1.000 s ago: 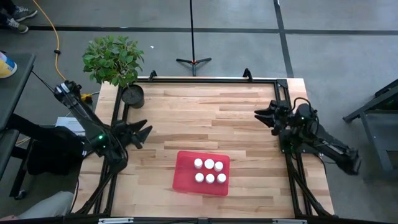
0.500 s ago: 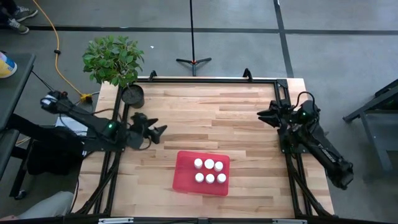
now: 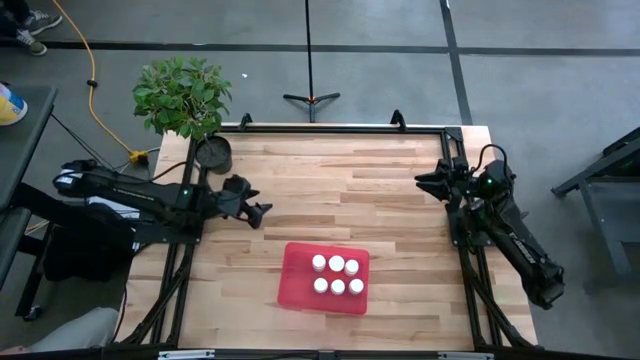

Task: Pick and place pill bottles into a basket
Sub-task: Return to Home Position

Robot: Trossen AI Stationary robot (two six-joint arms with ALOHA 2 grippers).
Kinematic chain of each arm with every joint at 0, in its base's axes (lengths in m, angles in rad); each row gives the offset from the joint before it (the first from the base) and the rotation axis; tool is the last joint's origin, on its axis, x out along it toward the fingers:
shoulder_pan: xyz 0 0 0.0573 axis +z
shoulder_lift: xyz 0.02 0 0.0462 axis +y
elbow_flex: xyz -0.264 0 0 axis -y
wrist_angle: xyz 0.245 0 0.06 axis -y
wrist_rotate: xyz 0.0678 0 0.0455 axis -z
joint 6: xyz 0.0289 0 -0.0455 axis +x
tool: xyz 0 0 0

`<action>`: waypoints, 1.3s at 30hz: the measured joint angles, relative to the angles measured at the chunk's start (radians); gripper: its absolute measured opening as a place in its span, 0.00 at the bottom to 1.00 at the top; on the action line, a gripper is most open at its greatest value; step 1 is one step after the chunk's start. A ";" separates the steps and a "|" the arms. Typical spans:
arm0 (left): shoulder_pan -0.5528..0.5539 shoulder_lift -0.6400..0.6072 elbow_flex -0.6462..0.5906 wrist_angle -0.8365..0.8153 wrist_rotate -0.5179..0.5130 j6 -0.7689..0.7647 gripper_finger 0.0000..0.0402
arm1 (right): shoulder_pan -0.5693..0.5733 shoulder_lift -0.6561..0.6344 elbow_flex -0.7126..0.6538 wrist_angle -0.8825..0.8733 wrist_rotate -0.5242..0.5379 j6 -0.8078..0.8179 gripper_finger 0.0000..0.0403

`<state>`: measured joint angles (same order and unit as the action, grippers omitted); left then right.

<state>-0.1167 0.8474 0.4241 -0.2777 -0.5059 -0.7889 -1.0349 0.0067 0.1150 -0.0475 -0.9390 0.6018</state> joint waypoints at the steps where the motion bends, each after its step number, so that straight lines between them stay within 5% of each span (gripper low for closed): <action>1: 0.005 0.000 -0.002 -0.010 -0.001 -0.001 0.94 | 0.000 0.000 0.000 -0.001 0.000 0.000 0.35; 7: 0.009 0.000 -0.002 -0.053 -0.078 0.054 0.94 | 0.000 0.000 0.000 -0.008 0.005 -0.006 0.35; 11: -0.057 -0.009 -0.002 0.098 -0.288 0.359 0.94 | 0.000 0.000 0.000 -0.008 0.008 -0.015 0.35; 13: -0.081 -0.041 -0.002 0.156 -0.315 0.481 0.94 | 0.001 0.000 0.000 -0.008 0.008 -0.017 0.35; 26: -0.188 -0.409 -0.408 0.805 -0.104 0.674 0.94 | 0.001 0.000 0.000 -0.018 0.008 -0.023 0.35; 30: -0.192 -0.507 -0.411 0.794 0.048 0.791 0.94 | 0.001 0.000 0.000 -0.021 0.008 -0.023 0.35; 39: -0.191 -0.633 -0.412 0.584 0.105 0.699 0.94 | 0.001 0.000 0.000 -0.014 0.005 -0.035 0.35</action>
<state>-0.3073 0.2147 0.0122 0.3068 -0.4010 -0.0901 -1.0344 0.0063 0.1150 -0.0614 -0.9337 0.5672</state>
